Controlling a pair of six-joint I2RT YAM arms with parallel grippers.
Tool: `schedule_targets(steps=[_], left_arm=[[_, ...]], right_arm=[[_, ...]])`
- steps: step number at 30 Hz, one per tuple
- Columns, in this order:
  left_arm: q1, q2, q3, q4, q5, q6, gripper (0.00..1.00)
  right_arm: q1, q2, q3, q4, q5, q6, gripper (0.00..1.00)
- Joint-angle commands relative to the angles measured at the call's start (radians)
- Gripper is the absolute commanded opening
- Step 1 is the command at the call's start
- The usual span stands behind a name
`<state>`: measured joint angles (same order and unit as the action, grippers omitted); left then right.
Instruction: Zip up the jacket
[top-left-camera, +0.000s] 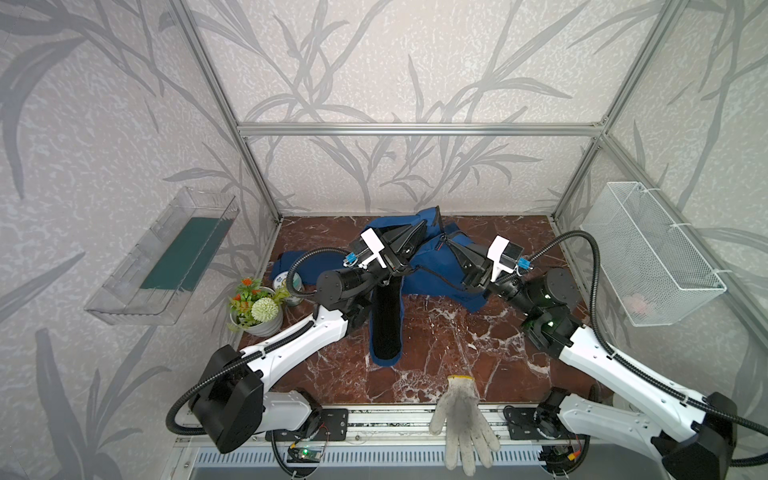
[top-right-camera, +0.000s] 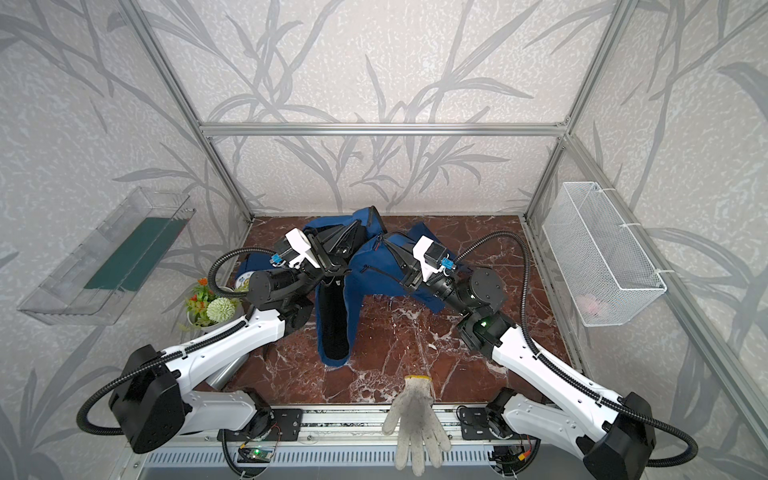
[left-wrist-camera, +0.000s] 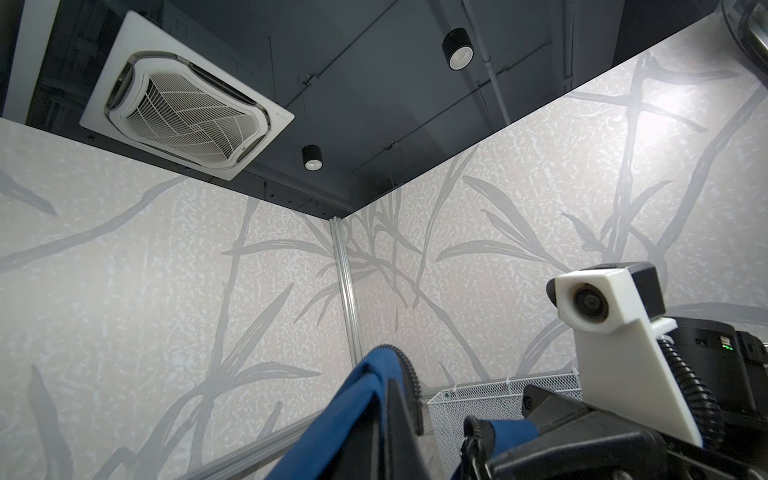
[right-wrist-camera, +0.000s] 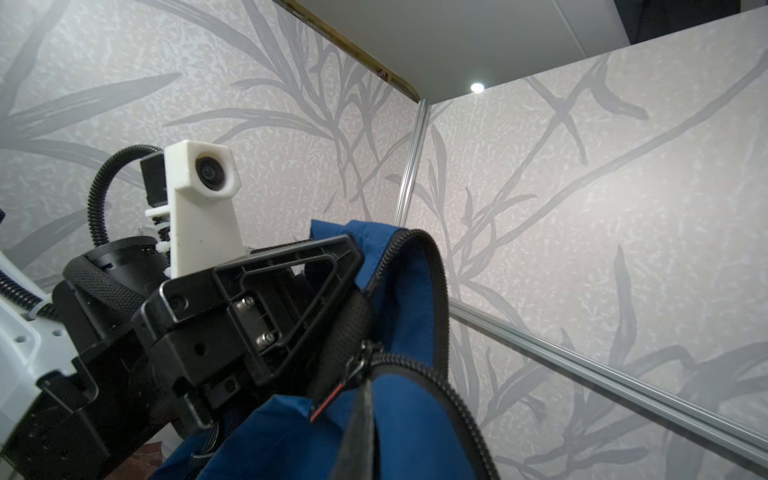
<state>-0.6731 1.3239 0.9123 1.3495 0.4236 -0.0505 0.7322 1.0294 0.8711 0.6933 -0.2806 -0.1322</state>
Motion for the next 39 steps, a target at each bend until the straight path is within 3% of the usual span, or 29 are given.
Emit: schedule_targets(steps=[1,10,39], left_arm=[[-0.004,0.01,0.054,0.066,0.051,0.051,0.0],[-0.005,0.018,0.074,0.067,0.07,0.076,0.0],[-0.012,0.009,0.053,0.067,0.063,0.081,0.0]], right_arm=[[-0.001,-0.031,0.061,0.058,-0.028,-0.009,0.0],[0.0,-0.006,0.115,-0.022,-0.037,0.019,0.0],[-0.001,0.047,0.132,0.022,-0.057,0.056,0.0]])
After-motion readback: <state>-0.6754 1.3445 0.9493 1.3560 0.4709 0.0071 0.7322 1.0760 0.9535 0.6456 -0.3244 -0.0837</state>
